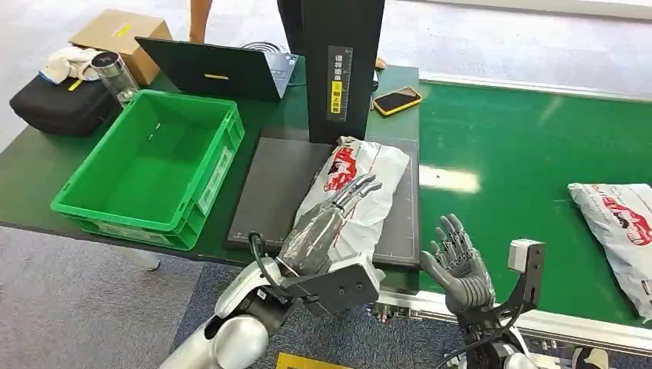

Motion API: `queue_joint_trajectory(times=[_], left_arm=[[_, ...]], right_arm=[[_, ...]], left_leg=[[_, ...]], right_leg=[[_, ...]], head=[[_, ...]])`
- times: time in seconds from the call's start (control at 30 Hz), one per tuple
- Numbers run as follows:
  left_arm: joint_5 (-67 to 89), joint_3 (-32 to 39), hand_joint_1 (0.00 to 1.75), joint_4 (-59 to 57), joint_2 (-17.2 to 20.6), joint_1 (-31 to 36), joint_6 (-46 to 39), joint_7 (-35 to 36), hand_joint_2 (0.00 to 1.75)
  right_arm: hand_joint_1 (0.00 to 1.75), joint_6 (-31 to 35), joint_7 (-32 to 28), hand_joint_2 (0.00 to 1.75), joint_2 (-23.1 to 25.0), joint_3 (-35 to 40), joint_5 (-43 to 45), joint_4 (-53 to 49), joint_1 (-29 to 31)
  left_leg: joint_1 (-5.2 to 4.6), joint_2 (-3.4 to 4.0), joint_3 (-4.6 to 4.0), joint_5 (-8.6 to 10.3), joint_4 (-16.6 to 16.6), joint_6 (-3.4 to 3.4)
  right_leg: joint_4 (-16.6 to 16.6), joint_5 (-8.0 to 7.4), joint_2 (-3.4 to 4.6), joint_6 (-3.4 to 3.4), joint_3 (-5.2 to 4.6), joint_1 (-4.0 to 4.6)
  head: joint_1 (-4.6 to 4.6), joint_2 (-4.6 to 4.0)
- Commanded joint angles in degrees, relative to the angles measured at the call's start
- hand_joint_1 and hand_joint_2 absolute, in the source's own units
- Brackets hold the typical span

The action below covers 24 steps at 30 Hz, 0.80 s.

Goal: Moved the parcel from conveyor to table for the left to box.

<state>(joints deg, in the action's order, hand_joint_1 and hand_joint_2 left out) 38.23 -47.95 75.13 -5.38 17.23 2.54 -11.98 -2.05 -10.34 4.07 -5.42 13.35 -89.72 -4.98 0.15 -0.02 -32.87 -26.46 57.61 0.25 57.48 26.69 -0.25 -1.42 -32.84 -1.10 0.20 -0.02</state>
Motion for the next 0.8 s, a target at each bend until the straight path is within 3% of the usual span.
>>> queue_joint_trajectory(times=[0.03, 0.17, 0.3, 0.63, 0.8], left_arm=[[0.21, -2.25, 0.00, 3.82, 3.86, 0.82, 0.16, 0.27, 1.75], [8.49, -2.63, 0.00, 5.22, 4.99, 1.36, -7.83, 3.14, 1.75], [14.79, -2.17, 0.00, 3.49, 5.22, 1.06, -9.09, 6.58, 1.75], [38.63, -1.84, 0.00, -31.35, -2.05, 6.72, -14.04, 17.61, 1.75], [38.04, 0.49, 0.00, -36.43, -3.18, 6.51, -13.32, 16.25, 1.75]], right_arm=[[0.00, 0.28, 0.18, 1.75, -0.55, -0.15, 0.29, 0.45, -0.12], [0.00, 0.32, 0.04, 1.75, 0.32, -1.16, 0.28, -0.91, -1.15], [0.00, -0.18, -0.04, 1.75, 0.78, -1.48, -0.17, -1.21, -0.87], [0.00, -1.31, 0.20, 1.75, 1.01, -1.09, -0.97, 1.10, 1.30], [0.00, -1.38, 0.20, 1.75, 0.45, -0.44, -0.95, 1.90, 1.60]], left_leg=[[0.03, 0.05, 0.21, -0.02, -0.11, -0.03], [0.01, 0.01, 0.14, -0.01, -0.06, -0.03], [0.02, 0.01, 0.18, -0.02, -0.08, -0.05], [0.02, -0.06, 0.33, 0.08, -0.20, -0.01], [0.03, 0.04, 0.31, 0.06, -0.18, -0.03]], right_leg=[[-0.13, -0.01, 0.06, 0.10, 0.20, 0.04], [-0.06, 0.01, 0.01, 0.07, 0.14, 0.02], [-0.06, 0.02, 0.01, 0.10, 0.15, 0.02], [-0.24, -0.07, -0.04, 0.07, 0.35, 0.03], [-0.21, -0.09, 0.04, 0.09, 0.30, 0.03]], head=[[0.00, -0.02], [-0.02, 0.00], [-0.02, 0.00], [0.02, 0.00], [0.00, 0.00]])
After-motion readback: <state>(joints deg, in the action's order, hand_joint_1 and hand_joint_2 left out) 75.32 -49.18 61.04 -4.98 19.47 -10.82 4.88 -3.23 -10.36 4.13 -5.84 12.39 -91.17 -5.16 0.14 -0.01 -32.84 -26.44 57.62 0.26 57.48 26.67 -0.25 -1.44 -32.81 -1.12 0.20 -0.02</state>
